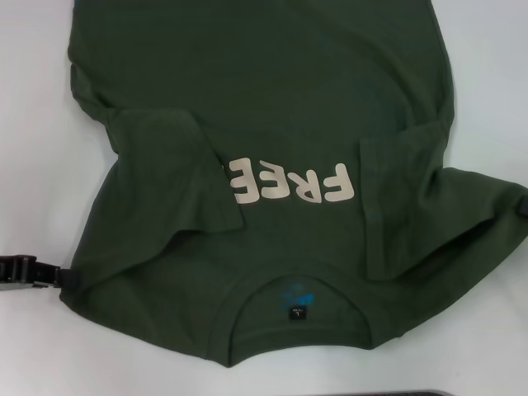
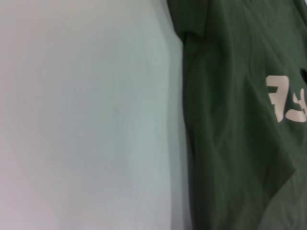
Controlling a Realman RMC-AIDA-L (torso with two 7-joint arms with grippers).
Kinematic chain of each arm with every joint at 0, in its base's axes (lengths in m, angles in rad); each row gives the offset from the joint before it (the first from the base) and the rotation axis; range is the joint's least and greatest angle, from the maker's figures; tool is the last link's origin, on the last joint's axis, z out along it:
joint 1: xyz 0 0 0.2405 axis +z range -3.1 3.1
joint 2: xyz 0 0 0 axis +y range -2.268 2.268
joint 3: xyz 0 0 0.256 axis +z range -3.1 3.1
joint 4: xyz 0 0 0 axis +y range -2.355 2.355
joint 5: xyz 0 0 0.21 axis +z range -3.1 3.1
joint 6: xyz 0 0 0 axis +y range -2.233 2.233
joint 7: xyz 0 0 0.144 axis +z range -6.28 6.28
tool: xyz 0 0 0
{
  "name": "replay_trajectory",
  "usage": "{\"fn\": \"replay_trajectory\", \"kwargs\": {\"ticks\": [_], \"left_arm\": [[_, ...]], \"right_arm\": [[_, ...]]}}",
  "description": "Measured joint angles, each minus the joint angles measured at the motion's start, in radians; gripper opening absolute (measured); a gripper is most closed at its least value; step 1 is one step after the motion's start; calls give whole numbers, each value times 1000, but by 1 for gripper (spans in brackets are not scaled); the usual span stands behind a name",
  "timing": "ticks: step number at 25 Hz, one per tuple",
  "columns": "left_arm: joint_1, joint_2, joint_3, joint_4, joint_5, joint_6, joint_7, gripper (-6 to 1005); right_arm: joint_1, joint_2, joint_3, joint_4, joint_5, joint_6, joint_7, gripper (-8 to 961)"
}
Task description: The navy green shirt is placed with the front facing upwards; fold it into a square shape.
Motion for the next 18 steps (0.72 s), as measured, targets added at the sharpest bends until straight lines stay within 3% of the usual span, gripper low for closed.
{"fn": "replay_trajectory", "kwargs": {"ticks": [3, 6, 14, 18], "left_arm": [[-4, 2, -1, 0, 0, 17, -2, 190], [-8, 2, 2, 2, 0, 34, -3, 14], [-12, 14, -7, 9, -5, 83, -1, 14], [-13, 25, -51, 18, -17, 110, 10, 14]], "right_arm": [[0, 0, 1, 0, 0, 0, 0, 9], [0, 0, 2, 0, 0, 0, 0, 8], [-3, 0, 2, 0, 0, -1, -4, 7], [-17, 5, 3, 0, 0, -2, -24, 8]]}}
